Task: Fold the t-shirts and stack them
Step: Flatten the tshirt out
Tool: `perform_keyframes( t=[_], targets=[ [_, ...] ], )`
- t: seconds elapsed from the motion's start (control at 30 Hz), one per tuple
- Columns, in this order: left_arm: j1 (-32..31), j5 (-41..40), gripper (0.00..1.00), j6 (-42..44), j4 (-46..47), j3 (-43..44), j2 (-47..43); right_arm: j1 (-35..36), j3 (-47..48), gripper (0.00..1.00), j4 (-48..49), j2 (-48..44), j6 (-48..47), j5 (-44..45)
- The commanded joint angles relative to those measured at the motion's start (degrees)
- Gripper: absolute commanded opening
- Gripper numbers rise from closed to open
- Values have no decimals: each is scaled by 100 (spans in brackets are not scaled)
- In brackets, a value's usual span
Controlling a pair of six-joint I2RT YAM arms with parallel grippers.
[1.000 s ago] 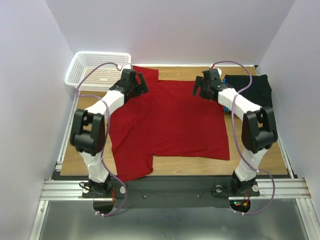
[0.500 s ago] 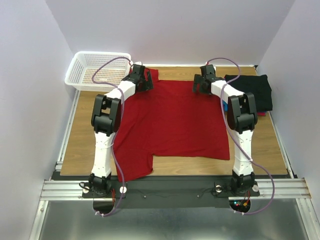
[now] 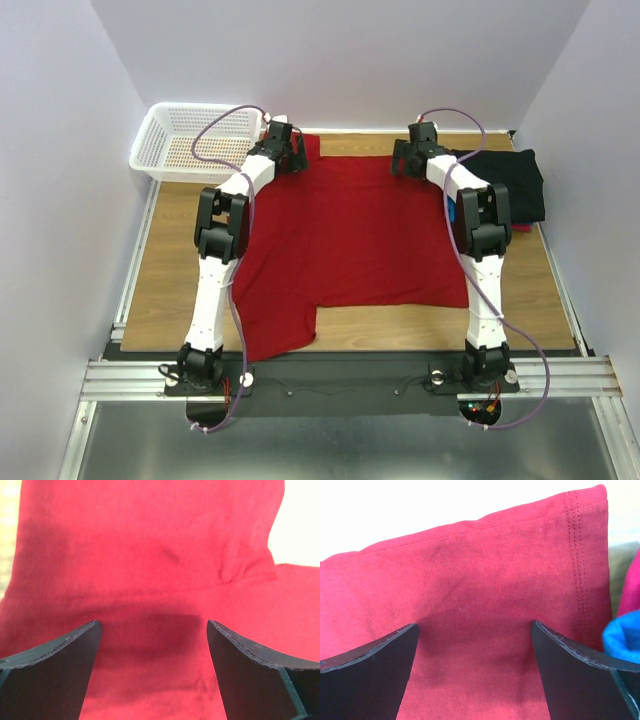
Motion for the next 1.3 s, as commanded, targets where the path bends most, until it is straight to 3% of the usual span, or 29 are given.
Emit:
perform_keyframes(
  t=[0.0, 0.2, 0.43, 0.53, 0.63, 0.77, 0.9, 1.0, 1.1, 1.27],
  targets=[
    [82, 195, 99, 126, -52, 497, 43, -97, 328, 100, 37, 170, -240, -224],
    [21, 775, 99, -41, -289, 647, -421, -97, 337, 100, -7, -365, -398, -618],
    [-453, 627, 99, -189, -131, -520, -2703, -62, -600, 100, -7, -1822, -223, -1830],
    [-585, 627, 99, -506, -52, -1758, -3810, 148, -1217, 100, -7, -2507, -240, -1790],
    [-980, -12, 99, -856, 1, -3331, -4874, 386, -2183, 100, 19, -3089, -144, -1613],
    [-1779, -559, 99, -1428, -25, -5177, -5835, 421, -3484, 100, 89, -4011, 943, -1438],
    [-2544, -1174, 99, -2866, -735, -6714, -6635, 448, -4741, 100, 292, -5170, 1245, -1481],
    [-2861, -1193, 99, -3755, -1140, -7559, -7373, 439, -5348, 100, 292, -5803, 1245, -1246],
    [-3046, -1070, 98, -4074, -1508, -8140, -7936, 448, -5762, 100, 300, -6078, 1306, -1034],
    [-3230, -947, 98, -4610, -2336, -8450, -8551, 448, -6026, 100, 300, -6149, 1377, -787]
  ],
)
